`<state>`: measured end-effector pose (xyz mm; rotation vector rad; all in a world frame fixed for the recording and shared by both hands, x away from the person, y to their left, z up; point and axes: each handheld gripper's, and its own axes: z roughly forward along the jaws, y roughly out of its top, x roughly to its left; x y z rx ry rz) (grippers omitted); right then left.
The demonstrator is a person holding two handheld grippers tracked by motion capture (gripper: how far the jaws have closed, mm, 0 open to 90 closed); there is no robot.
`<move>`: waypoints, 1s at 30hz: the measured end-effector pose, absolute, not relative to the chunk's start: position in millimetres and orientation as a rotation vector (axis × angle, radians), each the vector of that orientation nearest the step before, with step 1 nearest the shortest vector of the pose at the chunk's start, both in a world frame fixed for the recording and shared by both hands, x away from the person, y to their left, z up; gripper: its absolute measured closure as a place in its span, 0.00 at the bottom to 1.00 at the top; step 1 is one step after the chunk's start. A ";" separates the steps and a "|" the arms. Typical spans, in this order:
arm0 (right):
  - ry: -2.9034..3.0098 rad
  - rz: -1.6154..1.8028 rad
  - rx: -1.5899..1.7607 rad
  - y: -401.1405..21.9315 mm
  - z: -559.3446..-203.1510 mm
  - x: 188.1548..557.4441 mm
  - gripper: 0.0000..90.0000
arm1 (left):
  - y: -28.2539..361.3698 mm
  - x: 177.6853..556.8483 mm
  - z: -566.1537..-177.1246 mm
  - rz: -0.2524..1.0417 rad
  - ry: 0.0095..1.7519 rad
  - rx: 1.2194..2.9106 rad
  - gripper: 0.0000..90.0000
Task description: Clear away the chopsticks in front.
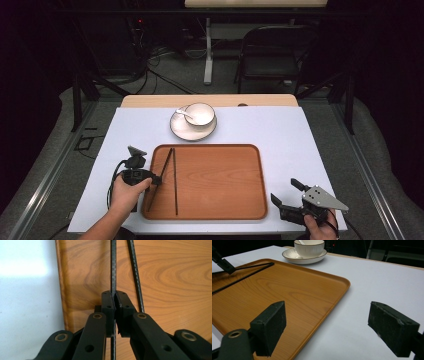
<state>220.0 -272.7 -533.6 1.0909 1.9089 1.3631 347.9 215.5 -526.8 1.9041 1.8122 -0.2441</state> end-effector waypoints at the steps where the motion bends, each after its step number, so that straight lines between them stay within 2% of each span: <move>1: 1.908 1.366 1.098 -272.5 -533.7 219.6 0.16 | 214.9 348.4 -527.3 -0.243 1.815 1.902 0.95; 19: 1.907 1.364 1.090 -272.7 -533.5 219.6 0.16 | 210.8 348.1 -533.0 -0.251 1.818 1.900 0.95; 24: 1.906 1.365 1.090 -272.7 -533.5 219.5 0.16 | 211.7 347.2 -533.1 -0.270 1.814 1.890 0.92; 30: 1.907 1.363 1.089 -272.6 -533.5 219.6 0.16 | 210.9 345.8 -532.4 -0.242 1.805 1.901 0.91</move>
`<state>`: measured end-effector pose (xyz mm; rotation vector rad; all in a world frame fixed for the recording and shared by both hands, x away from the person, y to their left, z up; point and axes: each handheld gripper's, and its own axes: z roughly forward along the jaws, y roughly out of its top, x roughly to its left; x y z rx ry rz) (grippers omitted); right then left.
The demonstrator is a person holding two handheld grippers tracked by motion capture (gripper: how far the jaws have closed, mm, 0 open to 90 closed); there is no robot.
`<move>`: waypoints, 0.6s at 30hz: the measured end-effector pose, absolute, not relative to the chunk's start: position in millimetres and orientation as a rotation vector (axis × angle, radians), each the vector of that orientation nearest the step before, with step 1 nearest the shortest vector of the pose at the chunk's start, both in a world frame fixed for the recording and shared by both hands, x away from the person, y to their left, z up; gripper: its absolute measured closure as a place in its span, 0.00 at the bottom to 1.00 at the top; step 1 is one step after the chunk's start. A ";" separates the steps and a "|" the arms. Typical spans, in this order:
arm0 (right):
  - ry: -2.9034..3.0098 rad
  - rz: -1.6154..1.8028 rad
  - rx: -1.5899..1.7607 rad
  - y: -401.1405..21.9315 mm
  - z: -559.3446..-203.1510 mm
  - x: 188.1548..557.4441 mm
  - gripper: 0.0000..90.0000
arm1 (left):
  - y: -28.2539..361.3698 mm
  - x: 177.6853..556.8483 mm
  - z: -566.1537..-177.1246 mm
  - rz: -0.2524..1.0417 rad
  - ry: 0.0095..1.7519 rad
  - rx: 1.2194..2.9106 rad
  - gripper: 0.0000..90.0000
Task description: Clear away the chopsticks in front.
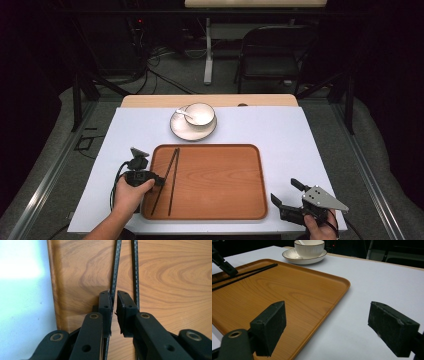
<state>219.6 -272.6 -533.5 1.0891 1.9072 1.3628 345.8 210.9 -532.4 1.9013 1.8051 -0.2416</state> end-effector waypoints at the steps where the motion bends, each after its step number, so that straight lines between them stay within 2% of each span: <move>1: 1.907 1.364 1.090 -272.6 -533.5 219.5 0.16 | 210.9 345.5 -532.5 -0.238 1.805 1.901 0.90; 6: 1.907 1.364 1.092 -272.5 -533.6 219.6 0.16 | 210.5 344.2 -531.2 -0.231 1.797 1.898 0.88; 18: 1.909 1.360 1.092 -272.5 -533.6 220.3 0.16 | 219.3 329.3 -513.0 -0.103 1.655 1.876 0.69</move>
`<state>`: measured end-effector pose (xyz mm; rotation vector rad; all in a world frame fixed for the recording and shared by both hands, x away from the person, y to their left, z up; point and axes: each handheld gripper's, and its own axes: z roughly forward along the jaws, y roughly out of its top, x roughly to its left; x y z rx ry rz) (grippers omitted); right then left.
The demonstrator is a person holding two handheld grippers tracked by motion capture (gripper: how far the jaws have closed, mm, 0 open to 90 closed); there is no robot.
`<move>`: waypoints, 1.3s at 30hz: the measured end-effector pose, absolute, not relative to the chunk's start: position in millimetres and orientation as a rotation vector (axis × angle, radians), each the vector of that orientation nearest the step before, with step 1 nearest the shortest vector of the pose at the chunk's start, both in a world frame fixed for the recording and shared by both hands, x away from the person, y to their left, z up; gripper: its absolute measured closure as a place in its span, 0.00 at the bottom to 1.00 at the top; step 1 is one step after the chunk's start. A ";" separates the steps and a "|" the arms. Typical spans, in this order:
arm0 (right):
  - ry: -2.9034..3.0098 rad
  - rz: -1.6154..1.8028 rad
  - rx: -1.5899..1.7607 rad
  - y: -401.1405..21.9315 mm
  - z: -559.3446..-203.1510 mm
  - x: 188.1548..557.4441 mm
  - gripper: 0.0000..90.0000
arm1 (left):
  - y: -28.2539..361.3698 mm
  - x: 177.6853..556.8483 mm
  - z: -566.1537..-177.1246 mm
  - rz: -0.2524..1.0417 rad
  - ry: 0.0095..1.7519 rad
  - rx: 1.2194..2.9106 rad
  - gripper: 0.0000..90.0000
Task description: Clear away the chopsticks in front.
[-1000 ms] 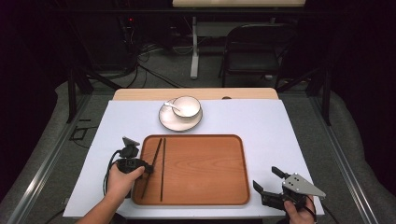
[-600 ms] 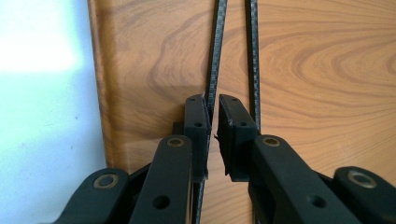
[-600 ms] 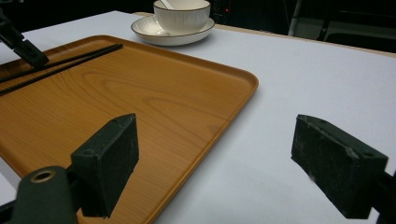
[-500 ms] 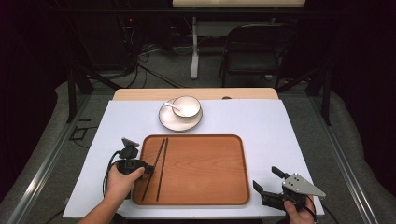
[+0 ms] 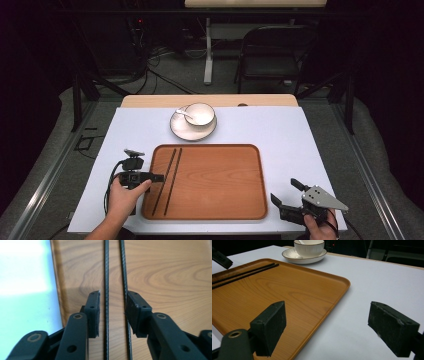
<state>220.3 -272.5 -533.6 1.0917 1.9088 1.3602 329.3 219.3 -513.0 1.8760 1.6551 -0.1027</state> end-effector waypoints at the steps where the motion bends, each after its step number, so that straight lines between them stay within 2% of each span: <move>1: 1.909 1.360 1.092 -272.5 -533.7 220.3 0.16 | 220.3 328.3 -512.5 -0.100 1.640 1.864 0.67; 8: 1.908 1.359 1.094 -272.7 -533.7 220.4 0.16 | 235.2 314.0 -512.5 0.050 1.501 1.800 0.57; 17: 1.908 1.358 1.096 -272.5 -533.6 220.4 0.16 | 255.5 292.9 -523.1 0.219 1.423 1.742 0.44; 30: 1.909 1.357 1.104 -272.0 -533.7 220.7 0.16 | 276.9 275.2 -535.3 0.344 1.438 1.695 0.40; 39: 1.912 1.357 1.107 -271.9 -533.7 221.0 0.16 | 285.5 273.1 -539.0 0.358 1.442 1.670 0.40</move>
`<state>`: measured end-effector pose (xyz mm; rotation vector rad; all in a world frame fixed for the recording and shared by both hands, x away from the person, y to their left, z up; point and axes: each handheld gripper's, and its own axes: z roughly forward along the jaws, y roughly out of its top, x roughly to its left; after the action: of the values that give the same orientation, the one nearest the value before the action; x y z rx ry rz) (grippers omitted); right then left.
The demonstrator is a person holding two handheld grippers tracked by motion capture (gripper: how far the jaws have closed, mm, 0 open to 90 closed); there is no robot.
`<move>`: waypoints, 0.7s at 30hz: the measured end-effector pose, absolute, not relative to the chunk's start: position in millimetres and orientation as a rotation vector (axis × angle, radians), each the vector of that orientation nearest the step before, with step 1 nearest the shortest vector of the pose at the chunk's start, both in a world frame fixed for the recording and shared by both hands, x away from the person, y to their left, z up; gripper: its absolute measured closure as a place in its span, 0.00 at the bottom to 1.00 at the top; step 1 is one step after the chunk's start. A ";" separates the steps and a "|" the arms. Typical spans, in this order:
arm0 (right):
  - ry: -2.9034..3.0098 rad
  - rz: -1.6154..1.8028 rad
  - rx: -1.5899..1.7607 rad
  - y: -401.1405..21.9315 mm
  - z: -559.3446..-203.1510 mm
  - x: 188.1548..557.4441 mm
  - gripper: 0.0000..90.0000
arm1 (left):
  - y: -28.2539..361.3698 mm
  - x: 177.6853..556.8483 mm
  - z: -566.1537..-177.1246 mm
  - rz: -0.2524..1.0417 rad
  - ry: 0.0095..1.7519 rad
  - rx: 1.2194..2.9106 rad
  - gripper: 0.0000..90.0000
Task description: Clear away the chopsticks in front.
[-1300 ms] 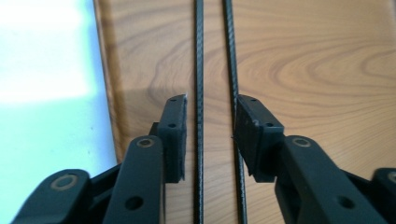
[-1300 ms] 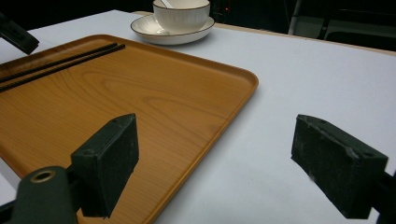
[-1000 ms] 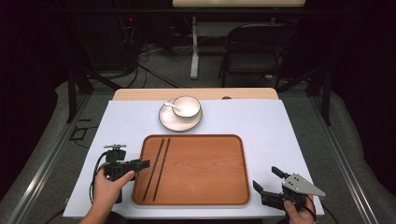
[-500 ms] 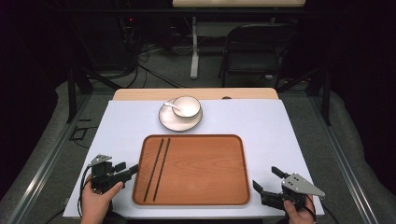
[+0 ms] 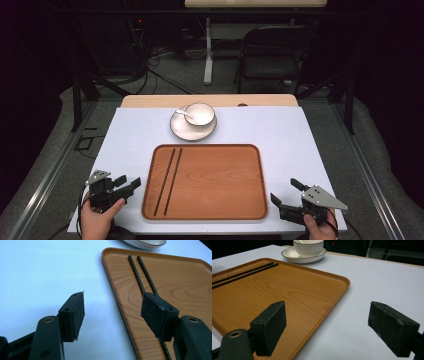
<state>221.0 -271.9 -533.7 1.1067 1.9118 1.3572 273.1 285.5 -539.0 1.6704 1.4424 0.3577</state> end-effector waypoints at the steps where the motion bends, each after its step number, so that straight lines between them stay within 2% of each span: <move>1: 1.912 1.357 1.106 -271.9 -533.8 221.0 0.16 | 285.8 273.2 -539.2 0.362 1.443 1.662 0.40; 21: 1.927 1.358 1.111 -272.2 -534.0 222.3 0.16 | 287.0 276.4 -543.0 0.323 1.492 1.635 0.39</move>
<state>222.3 -272.2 -534.0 1.1108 1.9268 1.3581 276.4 287.0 -543.0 1.6353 1.4921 0.3229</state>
